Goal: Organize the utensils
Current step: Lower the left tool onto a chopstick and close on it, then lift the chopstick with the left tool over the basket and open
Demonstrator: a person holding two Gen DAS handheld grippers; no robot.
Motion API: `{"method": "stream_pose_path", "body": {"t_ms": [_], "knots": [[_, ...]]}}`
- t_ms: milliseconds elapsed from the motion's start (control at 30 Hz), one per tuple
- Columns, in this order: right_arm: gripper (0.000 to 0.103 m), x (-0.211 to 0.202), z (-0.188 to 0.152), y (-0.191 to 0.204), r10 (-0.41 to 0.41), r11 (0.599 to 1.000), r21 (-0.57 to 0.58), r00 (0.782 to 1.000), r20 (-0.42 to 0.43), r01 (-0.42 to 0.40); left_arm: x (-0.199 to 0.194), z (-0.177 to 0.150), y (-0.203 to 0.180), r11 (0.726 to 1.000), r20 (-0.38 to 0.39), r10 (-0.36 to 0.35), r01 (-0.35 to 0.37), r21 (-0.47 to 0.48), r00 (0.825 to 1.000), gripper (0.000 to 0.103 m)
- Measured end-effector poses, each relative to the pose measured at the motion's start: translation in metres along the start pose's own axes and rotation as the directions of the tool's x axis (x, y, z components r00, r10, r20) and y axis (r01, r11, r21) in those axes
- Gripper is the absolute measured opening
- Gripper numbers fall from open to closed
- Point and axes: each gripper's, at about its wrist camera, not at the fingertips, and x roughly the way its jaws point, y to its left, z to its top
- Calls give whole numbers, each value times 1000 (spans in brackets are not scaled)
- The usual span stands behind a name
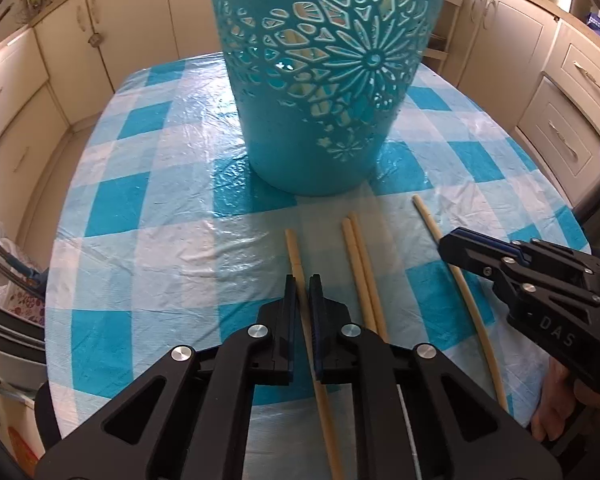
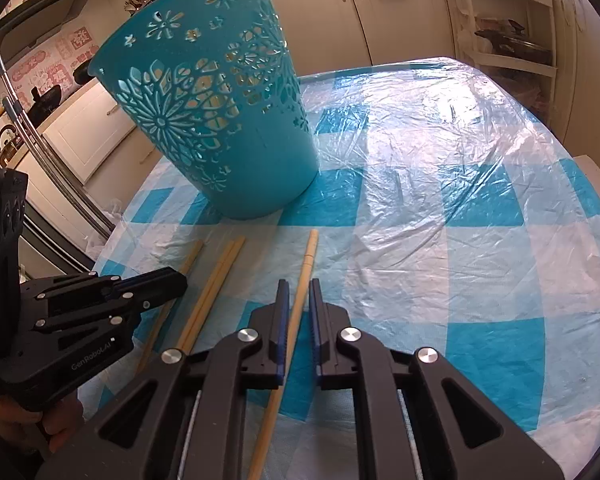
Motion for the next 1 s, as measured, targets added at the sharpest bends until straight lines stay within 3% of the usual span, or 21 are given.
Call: {"method": "stream_pose_path", "body": {"t_ms": [400, 700, 1000], "knots": [[11, -2, 0, -6, 19, 1000, 19, 1000, 1, -20, 1, 3, 12, 999, 8, -29, 29, -30, 1000, 5], [11, -3, 1, -8, 18, 1000, 16, 1000, 1, -18, 5, 9, 5, 1000, -12, -7, 8, 29, 1000, 6], [12, -2, -1, -5, 13, 1000, 11, 1000, 4, -13, 0, 1, 11, 1000, 8, -17, 16, 11, 1000, 5]]}}
